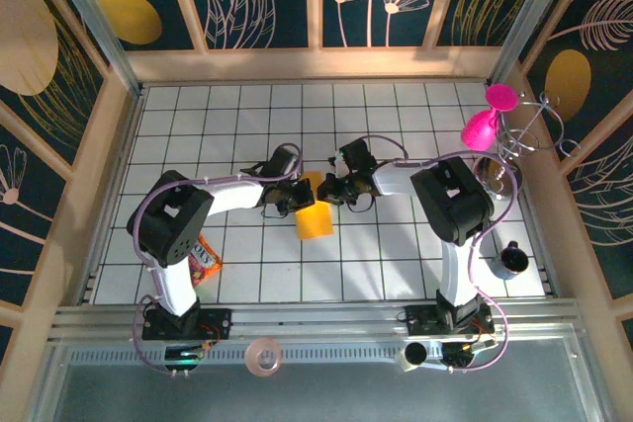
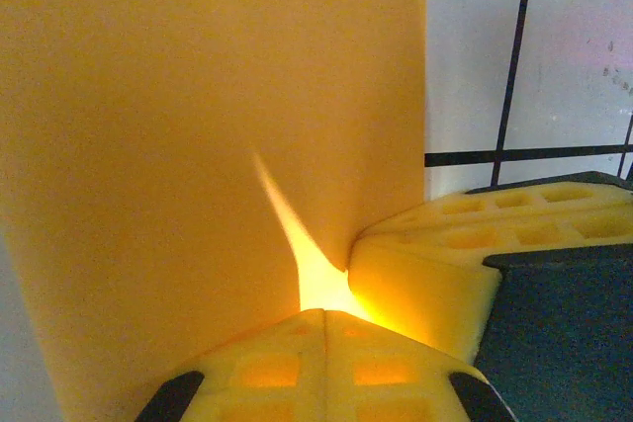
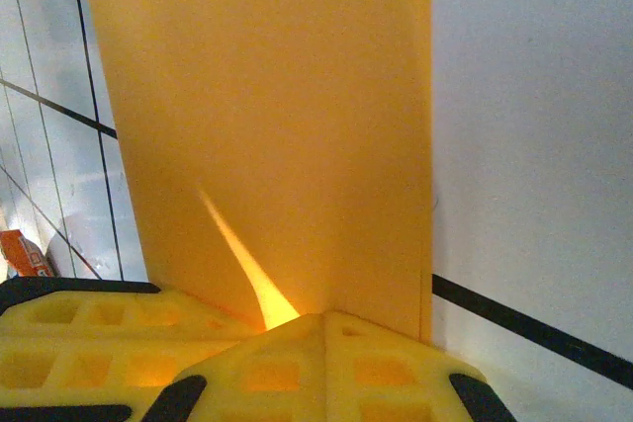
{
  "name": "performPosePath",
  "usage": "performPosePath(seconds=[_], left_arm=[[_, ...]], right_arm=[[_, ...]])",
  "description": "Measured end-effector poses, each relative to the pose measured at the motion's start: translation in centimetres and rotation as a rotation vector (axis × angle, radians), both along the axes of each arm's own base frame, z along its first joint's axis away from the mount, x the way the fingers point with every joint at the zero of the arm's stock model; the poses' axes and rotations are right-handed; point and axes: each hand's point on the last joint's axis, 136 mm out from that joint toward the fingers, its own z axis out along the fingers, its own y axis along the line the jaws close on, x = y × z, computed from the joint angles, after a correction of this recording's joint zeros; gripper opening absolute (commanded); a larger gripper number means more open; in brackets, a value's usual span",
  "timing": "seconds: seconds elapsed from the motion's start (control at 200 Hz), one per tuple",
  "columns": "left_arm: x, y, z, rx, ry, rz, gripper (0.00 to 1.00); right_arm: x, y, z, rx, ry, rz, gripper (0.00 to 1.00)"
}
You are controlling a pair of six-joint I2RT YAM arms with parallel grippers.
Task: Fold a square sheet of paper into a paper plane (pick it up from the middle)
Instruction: First fold in half a square sheet of paper at the center of the table.
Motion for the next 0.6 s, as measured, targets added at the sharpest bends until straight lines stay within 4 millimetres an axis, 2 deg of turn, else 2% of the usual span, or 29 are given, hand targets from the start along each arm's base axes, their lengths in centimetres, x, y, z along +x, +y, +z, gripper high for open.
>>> performPosePath(seconds=[0.481, 0.601], left_arm=[[-0.1, 0.5, -0.8, 0.013, -0.016, -0.034, 0.04], [-0.5, 1.4, -0.8, 0.016, -0.037, -0.05, 0.05]], right_arm=[[0.0, 0.0, -0.1, -0.002, 0.0, 0.002, 0.0], [0.0, -0.1, -0.2, -0.004, 0.002, 0.002, 0.0]])
